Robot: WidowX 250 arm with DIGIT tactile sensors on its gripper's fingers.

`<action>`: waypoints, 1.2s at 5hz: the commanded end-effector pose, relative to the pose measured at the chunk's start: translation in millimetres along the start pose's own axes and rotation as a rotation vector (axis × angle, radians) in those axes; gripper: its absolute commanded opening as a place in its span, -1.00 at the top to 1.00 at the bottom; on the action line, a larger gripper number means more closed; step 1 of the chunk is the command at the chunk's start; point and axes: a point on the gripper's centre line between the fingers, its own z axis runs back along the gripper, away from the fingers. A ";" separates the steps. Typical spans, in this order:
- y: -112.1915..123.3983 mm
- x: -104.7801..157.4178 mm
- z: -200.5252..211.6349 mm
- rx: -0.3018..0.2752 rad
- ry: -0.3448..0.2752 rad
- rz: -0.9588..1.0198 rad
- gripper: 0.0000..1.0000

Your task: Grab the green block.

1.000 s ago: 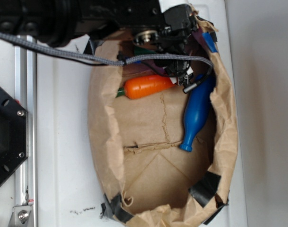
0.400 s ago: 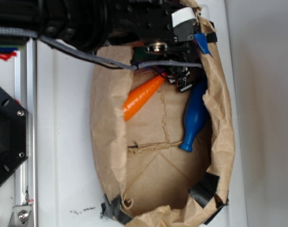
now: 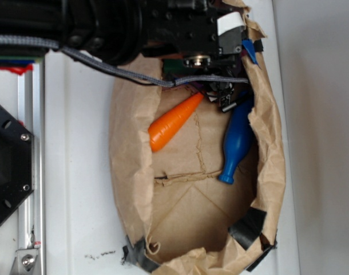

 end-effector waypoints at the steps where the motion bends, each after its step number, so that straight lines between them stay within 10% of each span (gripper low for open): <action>1: -6.6 8.7 9.3 -0.020 -0.065 -0.039 1.00; 5: -10.9 14.2 28.7 -0.031 -0.081 -0.038 1.00; 6: -11.0 6.7 74.5 -0.075 0.019 -0.017 1.00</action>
